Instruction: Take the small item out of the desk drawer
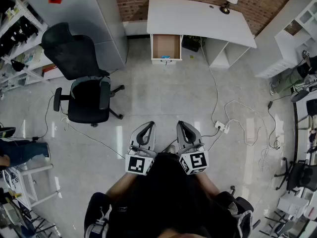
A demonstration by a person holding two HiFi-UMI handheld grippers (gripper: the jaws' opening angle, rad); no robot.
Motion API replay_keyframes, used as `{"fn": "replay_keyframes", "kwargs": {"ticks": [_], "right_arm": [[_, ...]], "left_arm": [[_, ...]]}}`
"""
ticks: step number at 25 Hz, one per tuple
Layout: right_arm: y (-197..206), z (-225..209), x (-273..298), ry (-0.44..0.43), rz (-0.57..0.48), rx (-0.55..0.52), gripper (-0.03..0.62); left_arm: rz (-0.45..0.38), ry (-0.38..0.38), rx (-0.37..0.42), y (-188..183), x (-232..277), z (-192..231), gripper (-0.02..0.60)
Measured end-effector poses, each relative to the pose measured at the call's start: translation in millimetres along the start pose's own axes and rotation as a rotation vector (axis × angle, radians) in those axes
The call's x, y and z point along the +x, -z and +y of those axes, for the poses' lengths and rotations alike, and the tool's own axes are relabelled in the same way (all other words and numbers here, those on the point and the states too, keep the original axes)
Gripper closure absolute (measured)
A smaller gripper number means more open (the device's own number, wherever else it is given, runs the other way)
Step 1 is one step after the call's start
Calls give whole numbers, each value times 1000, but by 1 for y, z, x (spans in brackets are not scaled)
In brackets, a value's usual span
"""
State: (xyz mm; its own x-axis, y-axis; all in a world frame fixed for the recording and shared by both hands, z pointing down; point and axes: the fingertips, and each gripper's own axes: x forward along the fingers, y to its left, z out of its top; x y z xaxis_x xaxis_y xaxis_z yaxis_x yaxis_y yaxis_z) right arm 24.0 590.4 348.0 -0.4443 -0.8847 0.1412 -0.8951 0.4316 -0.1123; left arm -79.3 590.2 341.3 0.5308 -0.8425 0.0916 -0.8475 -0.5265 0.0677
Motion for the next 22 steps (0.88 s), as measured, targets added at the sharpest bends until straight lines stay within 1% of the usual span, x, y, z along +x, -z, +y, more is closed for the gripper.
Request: {"fn": "replay_keyframes", "kwargs": {"ticks": [7, 11, 14, 17, 22], "right_arm": [[0, 4, 7, -3, 6, -12, 568], [0, 8, 15, 11, 10, -11, 568], [-6, 10, 21, 32, -11, 8, 568], [-12, 16, 29, 49, -40, 29, 568], [-6, 36, 57, 66, -13, 11, 568]], "left_arm": [[-5, 3, -3, 1, 1, 8, 572], [-3, 13, -5, 0, 1, 17, 572], [-3, 19, -13, 1, 1, 26, 572], [7, 25, -27, 3, -2, 39, 572], [22, 40, -55, 10, -9, 74, 572]]}}
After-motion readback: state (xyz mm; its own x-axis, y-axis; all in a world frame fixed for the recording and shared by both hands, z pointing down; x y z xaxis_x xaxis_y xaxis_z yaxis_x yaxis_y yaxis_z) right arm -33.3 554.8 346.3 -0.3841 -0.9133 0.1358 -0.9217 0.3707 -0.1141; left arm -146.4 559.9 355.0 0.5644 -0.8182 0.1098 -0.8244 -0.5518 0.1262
